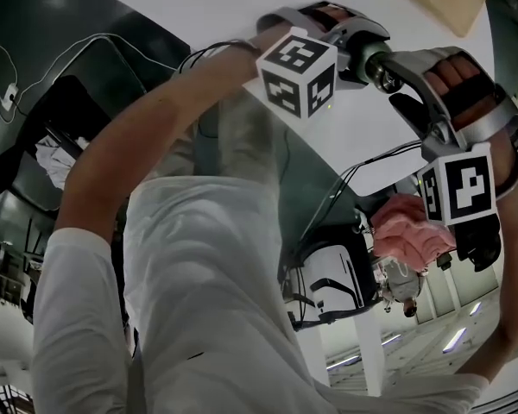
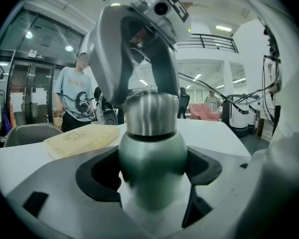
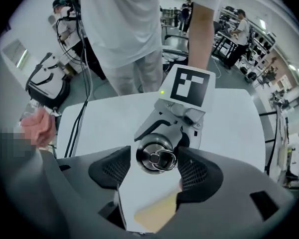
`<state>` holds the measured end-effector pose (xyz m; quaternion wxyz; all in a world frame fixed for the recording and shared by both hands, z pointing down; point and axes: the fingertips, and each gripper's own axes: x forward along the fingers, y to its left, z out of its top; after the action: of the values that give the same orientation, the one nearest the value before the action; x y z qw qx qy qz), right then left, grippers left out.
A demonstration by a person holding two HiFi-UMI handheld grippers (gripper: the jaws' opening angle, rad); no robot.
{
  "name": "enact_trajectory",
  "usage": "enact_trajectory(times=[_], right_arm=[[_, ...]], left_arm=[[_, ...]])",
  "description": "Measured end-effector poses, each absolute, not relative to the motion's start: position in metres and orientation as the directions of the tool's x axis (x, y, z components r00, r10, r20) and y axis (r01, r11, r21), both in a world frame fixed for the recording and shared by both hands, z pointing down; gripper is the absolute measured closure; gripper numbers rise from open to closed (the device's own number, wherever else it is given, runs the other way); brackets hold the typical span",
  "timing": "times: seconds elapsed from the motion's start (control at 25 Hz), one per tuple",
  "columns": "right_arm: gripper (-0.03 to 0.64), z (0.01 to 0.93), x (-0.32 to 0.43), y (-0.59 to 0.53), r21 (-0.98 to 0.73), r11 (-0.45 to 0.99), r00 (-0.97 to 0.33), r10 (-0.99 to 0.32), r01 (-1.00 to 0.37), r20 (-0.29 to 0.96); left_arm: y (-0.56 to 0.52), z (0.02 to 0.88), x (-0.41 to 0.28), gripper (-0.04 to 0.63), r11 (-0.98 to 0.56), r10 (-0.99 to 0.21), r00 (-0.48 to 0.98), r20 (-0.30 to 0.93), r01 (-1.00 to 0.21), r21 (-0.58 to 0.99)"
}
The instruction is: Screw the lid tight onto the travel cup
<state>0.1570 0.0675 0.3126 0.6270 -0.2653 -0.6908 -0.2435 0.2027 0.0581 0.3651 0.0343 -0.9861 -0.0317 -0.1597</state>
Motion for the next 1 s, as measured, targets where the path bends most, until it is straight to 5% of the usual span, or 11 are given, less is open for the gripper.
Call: enact_trajectory(times=[0.16,0.32,0.72,1.0], right_arm=[[0.345,0.324,0.161,0.065,0.022,0.665,-0.047,0.02,0.747,0.999],[0.35,0.324,0.154,0.061,0.026,0.789,-0.088,0.036,0.614,0.996],[0.351,0.324,0.154,0.049,-0.009,1.0,-0.151,0.007,-0.012,0.988],[0.351,0.323,0.158,0.04,0.038,0.817,-0.168,-0.163,-0.575,0.972]], left_arm=[[0.057,0.365,0.203,0.236,-0.995,0.048,0.947,0.318,0.071,-0.063],[0.056,0.366,0.201,0.236,-0.996,0.05,0.947,0.317,0.071,-0.055],[0.055,0.366,0.202,0.236,-0.997,0.044,0.948,0.316,0.063,-0.05],[0.055,0.366,0.204,0.236,-0.997,0.038,0.947,0.318,0.057,-0.051]])
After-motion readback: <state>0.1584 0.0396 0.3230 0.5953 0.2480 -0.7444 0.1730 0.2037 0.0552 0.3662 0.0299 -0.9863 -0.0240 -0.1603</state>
